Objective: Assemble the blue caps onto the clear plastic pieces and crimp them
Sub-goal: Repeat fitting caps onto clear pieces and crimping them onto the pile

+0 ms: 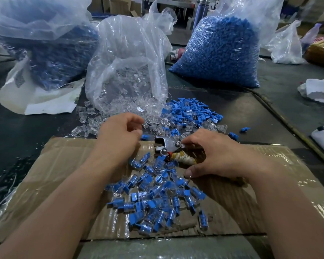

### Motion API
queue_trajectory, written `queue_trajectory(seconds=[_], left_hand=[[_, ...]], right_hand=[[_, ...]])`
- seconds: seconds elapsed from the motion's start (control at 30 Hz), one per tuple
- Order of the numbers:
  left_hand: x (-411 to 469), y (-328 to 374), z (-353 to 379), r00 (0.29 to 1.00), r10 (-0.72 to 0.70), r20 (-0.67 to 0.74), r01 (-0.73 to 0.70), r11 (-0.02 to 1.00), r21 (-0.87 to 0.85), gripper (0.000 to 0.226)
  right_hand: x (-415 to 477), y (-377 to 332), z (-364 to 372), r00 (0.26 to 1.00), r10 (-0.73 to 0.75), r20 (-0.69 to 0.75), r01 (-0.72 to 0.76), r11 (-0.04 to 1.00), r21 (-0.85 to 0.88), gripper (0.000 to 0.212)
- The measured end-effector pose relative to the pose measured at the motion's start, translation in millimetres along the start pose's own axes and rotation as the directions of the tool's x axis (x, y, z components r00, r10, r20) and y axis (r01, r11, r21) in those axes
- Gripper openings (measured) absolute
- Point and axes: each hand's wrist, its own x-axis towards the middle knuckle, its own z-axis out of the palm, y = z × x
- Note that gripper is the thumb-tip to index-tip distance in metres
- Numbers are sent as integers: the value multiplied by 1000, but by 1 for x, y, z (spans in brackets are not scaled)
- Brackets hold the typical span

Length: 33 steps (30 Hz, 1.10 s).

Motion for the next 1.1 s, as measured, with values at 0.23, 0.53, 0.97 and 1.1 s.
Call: queue_trajectory(seconds=[0.23, 0.53, 0.97, 1.1], left_hand=[[-4, 7, -3, 987, 147, 59, -135, 976, -173, 28], [8, -11, 9, 983, 135, 122, -179, 838, 515, 44], [13, -18, 8, 982, 91, 167, -167, 830, 532, 48], [14, -17, 9, 977, 106, 186, -197, 788, 584, 40]], right_hand=[[-2, 0, -7, 989, 3, -150, 22, 987, 161, 51], [-2, -6, -4, 970, -10, -245, 49, 987, 155, 33], [1, -5, 0, 978, -7, -209, 35, 991, 130, 30], [1, -4, 1, 975, -13, -222, 45, 989, 142, 29]])
